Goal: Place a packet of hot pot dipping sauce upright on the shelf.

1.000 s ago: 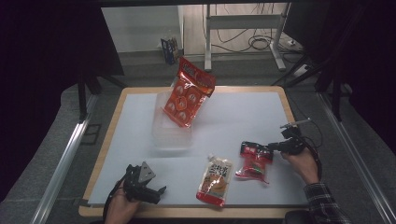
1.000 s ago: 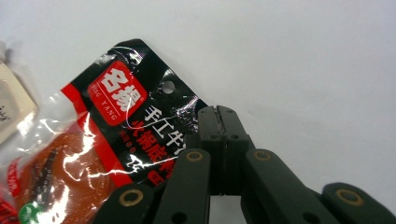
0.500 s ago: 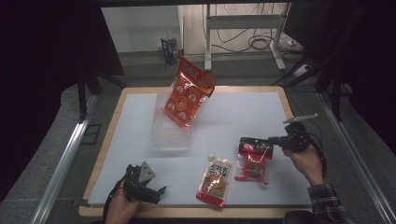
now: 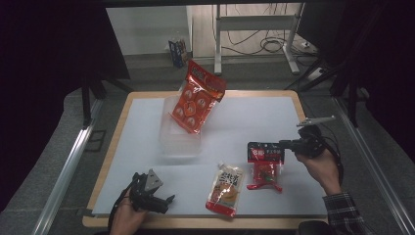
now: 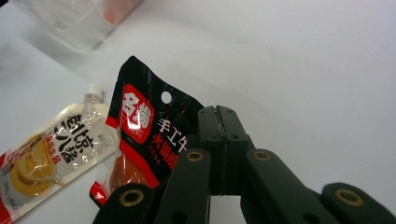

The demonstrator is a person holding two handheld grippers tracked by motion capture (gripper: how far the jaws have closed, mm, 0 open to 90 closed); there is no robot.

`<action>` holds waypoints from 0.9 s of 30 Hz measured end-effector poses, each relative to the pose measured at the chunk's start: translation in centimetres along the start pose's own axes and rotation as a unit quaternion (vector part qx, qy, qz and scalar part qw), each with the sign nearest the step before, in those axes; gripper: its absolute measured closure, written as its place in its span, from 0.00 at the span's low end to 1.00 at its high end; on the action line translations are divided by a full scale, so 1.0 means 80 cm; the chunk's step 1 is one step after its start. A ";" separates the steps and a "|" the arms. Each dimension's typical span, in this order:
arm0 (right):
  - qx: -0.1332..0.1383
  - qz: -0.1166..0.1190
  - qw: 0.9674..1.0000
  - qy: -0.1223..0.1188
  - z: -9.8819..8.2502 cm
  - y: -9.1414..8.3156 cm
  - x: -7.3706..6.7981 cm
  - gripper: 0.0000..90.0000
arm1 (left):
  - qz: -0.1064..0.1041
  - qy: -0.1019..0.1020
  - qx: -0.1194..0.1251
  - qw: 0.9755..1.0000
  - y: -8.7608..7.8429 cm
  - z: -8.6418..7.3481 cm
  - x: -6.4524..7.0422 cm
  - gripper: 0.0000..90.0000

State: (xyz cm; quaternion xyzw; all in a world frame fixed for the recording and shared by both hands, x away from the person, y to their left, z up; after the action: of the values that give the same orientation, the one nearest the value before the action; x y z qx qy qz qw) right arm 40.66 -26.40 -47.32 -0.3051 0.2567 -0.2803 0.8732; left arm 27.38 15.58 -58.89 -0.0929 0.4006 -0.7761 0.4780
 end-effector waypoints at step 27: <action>-0.070 -0.013 0.995 0.070 -0.109 0.013 0.026 0.94 | -0.088 -0.022 0.036 0.995 0.006 0.079 0.071 0.09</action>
State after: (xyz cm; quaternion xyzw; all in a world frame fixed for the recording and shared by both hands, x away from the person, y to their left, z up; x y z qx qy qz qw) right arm 37.09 -30.46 -54.54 -0.3481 0.3325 -0.2935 0.8259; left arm 28.07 7.50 -56.43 -0.1281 0.3521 -0.8267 0.4197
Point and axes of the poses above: each handheld gripper's, and its own axes: y roughly forward along the jaws, z roughly out of its top, x roughly to its right, the point moved 7 cm from there along y, roughly forward along the jaws, and after that the axes turned 11 degrees about z, right-handed, at the moved point
